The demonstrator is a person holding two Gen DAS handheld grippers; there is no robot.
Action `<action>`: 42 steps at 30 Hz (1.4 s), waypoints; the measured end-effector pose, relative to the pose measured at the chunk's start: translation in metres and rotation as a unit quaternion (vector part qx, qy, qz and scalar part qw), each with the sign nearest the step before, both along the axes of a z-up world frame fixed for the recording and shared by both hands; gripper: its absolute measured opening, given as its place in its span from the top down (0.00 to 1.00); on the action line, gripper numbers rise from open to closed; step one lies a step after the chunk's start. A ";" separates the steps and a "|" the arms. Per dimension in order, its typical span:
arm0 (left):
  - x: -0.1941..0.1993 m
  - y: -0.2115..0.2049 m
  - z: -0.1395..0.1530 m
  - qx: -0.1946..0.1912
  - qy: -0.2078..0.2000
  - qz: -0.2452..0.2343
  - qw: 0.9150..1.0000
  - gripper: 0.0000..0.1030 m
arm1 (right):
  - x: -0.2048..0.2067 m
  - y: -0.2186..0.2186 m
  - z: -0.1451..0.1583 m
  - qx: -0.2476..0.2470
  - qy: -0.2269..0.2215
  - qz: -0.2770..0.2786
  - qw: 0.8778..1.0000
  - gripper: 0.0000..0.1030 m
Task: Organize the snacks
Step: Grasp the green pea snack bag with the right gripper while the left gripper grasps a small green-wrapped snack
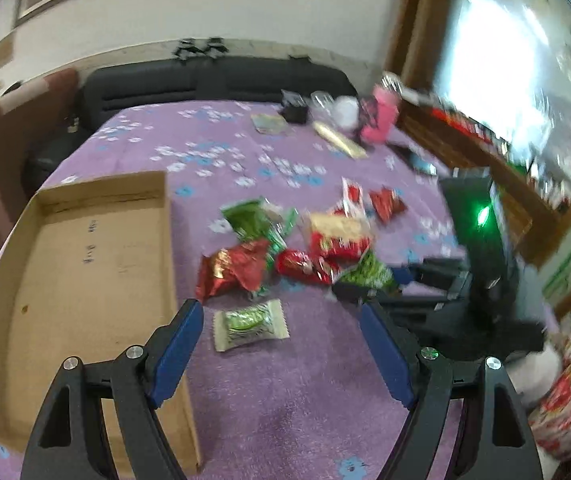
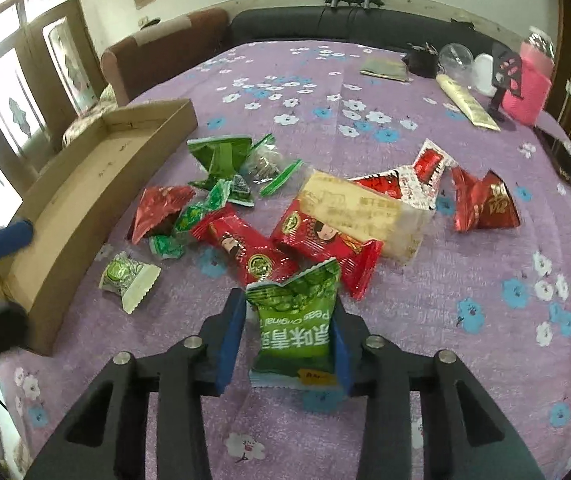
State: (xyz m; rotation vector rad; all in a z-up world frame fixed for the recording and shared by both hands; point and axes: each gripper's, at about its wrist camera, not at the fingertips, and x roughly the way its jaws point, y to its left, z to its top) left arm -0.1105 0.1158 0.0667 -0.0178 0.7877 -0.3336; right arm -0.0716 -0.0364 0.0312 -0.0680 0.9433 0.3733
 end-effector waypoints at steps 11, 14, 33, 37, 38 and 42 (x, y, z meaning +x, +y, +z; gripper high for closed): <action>0.047 -0.024 -0.038 0.083 0.060 0.004 0.995 0.19 | -0.004 -0.038 0.014 0.052 -0.056 -0.054 0.996 0.65; 0.053 -0.028 -0.050 0.079 0.090 -0.015 0.993 0.20 | -0.001 -0.042 0.015 0.066 -0.053 -0.056 0.995 0.65; 0.023 -0.040 -0.055 0.110 0.103 -0.038 0.988 0.32 | 0.004 -0.052 0.011 0.100 -0.024 -0.064 0.993 0.64; 0.029 -0.040 -0.054 0.107 0.089 -0.008 0.990 0.51 | 0.005 -0.053 0.010 0.099 -0.022 -0.068 0.992 0.64; 0.030 -0.039 -0.054 0.108 0.084 -0.003 0.991 0.60 | 0.006 -0.054 0.010 0.100 -0.021 -0.068 0.992 0.64; 0.028 -0.029 -0.051 0.097 0.077 0.006 0.992 0.69 | 0.007 -0.054 0.008 0.100 -0.017 -0.070 0.992 0.64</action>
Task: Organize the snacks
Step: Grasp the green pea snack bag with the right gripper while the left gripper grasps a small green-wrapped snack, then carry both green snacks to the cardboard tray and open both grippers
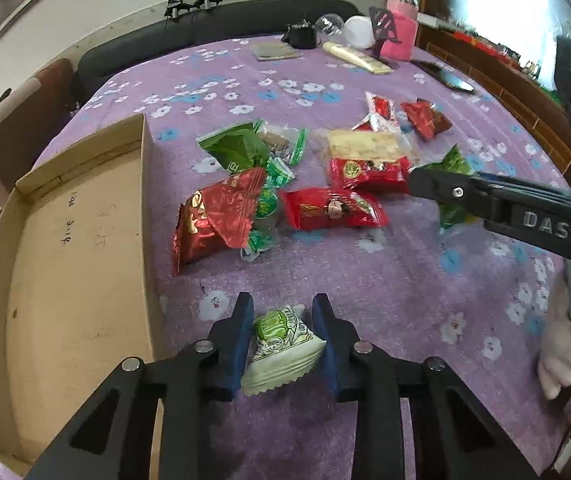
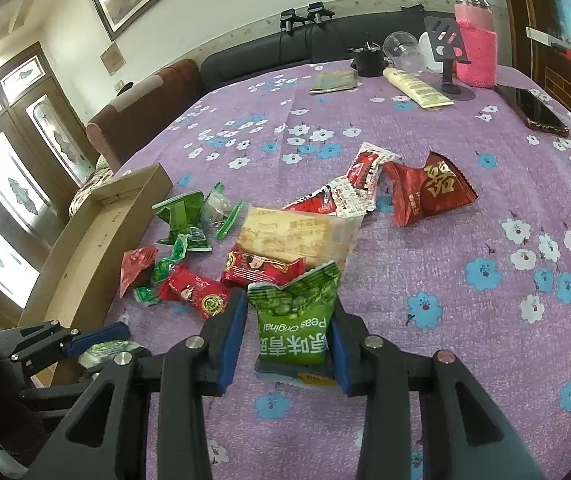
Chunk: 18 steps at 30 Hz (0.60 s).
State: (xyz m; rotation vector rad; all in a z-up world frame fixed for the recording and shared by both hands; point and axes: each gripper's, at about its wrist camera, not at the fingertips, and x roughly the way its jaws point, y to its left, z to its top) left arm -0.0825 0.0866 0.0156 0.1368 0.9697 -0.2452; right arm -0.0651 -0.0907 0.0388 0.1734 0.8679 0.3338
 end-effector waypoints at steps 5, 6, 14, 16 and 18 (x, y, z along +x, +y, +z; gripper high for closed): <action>-0.014 -0.001 0.002 -0.008 -0.001 -0.013 1.000 0.67 | 0.002 0.000 -0.002 -0.002 0.004 -0.001 1.000 0.64; -0.015 -0.003 0.001 -0.004 -0.001 -0.015 1.000 0.67 | 0.002 0.000 -0.002 -0.003 0.004 -0.001 1.000 0.64; -0.027 -0.001 0.007 -0.011 -0.024 -0.014 1.000 0.69 | 0.001 -0.002 -0.002 -0.001 0.000 -0.007 1.000 0.65; -0.030 0.005 0.019 -0.036 -0.035 -0.009 0.999 0.69 | -0.001 -0.002 0.001 -0.001 -0.008 -0.008 1.000 0.65; -0.033 0.013 0.033 -0.053 -0.047 -0.002 0.997 0.69 | -0.006 -0.002 0.006 -0.002 -0.023 -0.008 1.000 0.65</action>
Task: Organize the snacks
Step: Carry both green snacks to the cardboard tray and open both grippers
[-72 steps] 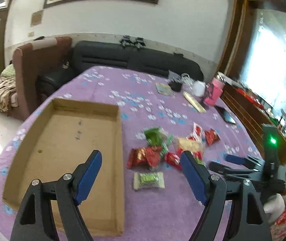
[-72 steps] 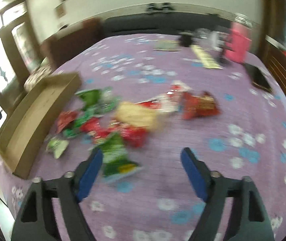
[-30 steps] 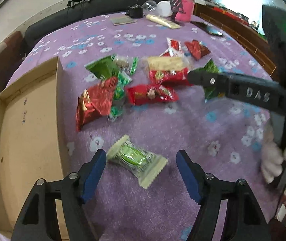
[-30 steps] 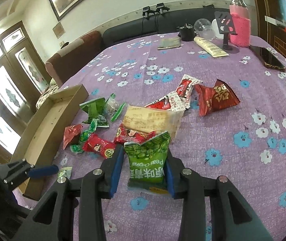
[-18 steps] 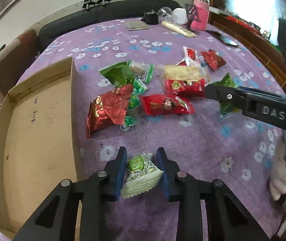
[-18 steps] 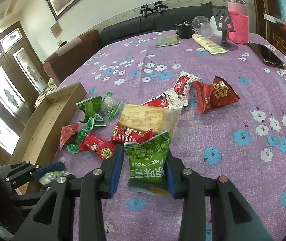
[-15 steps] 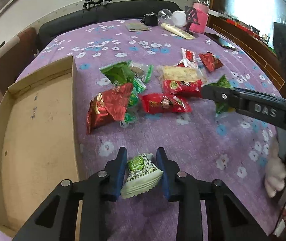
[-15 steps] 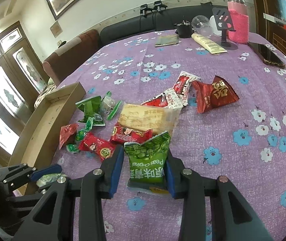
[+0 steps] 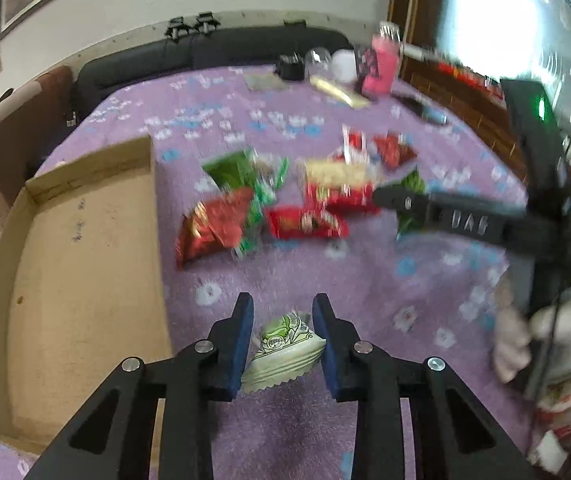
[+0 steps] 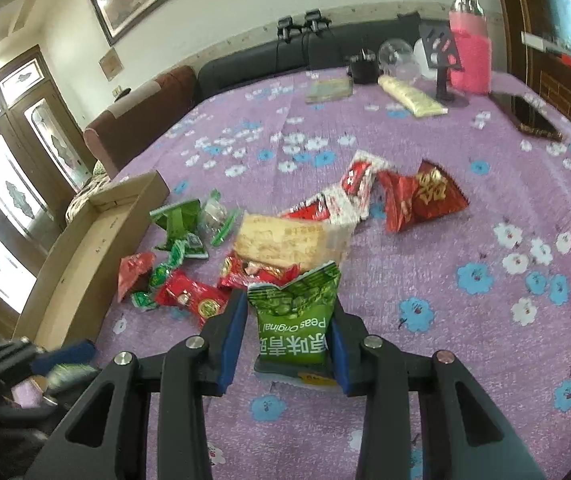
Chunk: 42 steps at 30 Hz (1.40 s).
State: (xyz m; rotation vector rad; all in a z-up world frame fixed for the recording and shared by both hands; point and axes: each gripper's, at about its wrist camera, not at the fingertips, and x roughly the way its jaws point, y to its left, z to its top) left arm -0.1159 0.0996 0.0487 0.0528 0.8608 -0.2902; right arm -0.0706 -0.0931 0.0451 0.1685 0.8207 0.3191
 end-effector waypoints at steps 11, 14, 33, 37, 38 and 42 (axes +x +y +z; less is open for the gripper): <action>-0.014 0.101 0.046 -0.035 -0.061 0.100 0.993 0.69 | -0.037 0.044 0.081 0.037 -0.041 0.072 0.996 0.64; -0.018 0.131 0.043 -0.040 -0.061 0.127 0.989 0.69 | -0.038 0.081 0.099 0.048 -0.034 0.117 0.991 0.64; -0.013 0.230 -0.011 -0.061 -0.008 0.216 0.974 0.66 | -0.041 0.290 0.005 -0.046 0.076 0.259 0.962 0.64; -0.017 0.233 -0.008 -0.081 -0.013 0.220 0.972 0.63 | -0.042 0.296 0.002 -0.055 0.063 0.258 0.962 0.63; -0.018 0.233 -0.006 -0.087 -0.016 0.222 0.971 0.60 | -0.042 0.297 0.003 -0.054 0.060 0.259 0.963 0.61; -0.026 0.234 0.007 -0.104 -0.038 0.234 0.966 0.55 | -0.048 0.290 0.016 -0.049 0.039 0.258 0.964 0.52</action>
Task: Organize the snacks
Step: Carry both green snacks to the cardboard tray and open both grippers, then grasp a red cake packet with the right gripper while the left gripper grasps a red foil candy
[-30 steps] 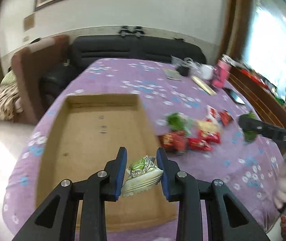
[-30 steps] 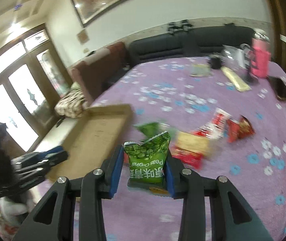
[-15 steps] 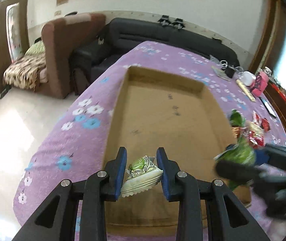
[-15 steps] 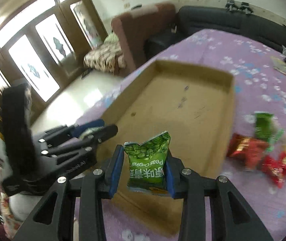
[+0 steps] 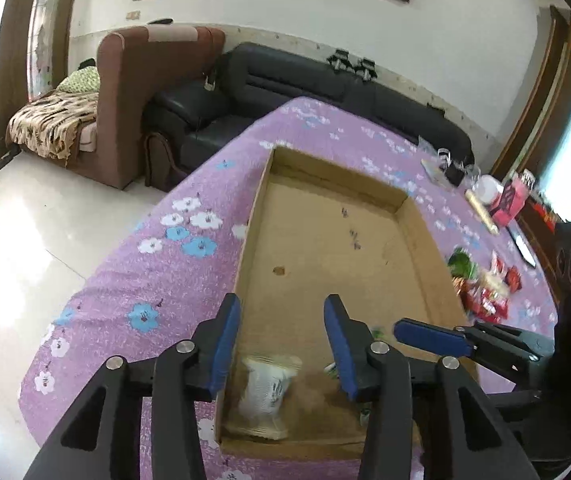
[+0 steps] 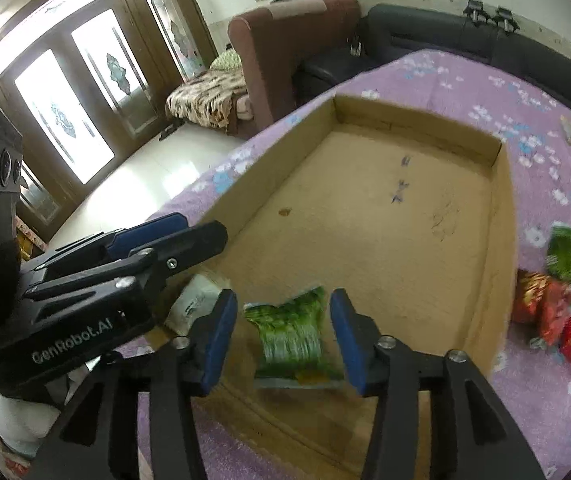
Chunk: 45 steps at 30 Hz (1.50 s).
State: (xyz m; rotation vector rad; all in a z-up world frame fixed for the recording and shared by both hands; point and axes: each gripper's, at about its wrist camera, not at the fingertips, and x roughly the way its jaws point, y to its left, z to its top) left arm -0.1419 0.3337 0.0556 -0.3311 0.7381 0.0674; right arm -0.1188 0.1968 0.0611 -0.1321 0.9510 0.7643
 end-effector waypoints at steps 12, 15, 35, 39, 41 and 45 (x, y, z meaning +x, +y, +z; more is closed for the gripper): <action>-0.015 -0.037 0.039 -0.002 -0.061 -0.021 0.998 0.35 | 0.024 -0.155 0.040 0.028 -0.057 -0.123 0.990 0.43; -0.009 -0.056 0.036 -0.001 -0.054 -0.049 0.997 0.35 | 0.042 -0.205 0.024 -0.012 -0.057 -0.171 0.984 0.43; 0.029 -0.159 0.030 0.039 -0.005 -0.185 0.982 0.35 | 0.069 -0.192 -0.030 -0.069 -0.023 -0.088 0.993 0.83; 0.054 -0.186 0.028 0.053 0.005 -0.216 0.975 0.35 | 0.058 -0.223 -0.031 -0.017 0.006 -0.125 0.992 0.83; 0.073 -0.203 0.024 0.059 0.014 -0.237 0.970 0.35 | 0.052 -0.237 -0.032 0.002 0.008 -0.140 0.990 0.83; 0.117 -0.226 0.007 0.056 0.052 -0.265 0.961 0.35 | 0.054 -0.253 -0.033 0.036 0.021 -0.154 0.987 0.83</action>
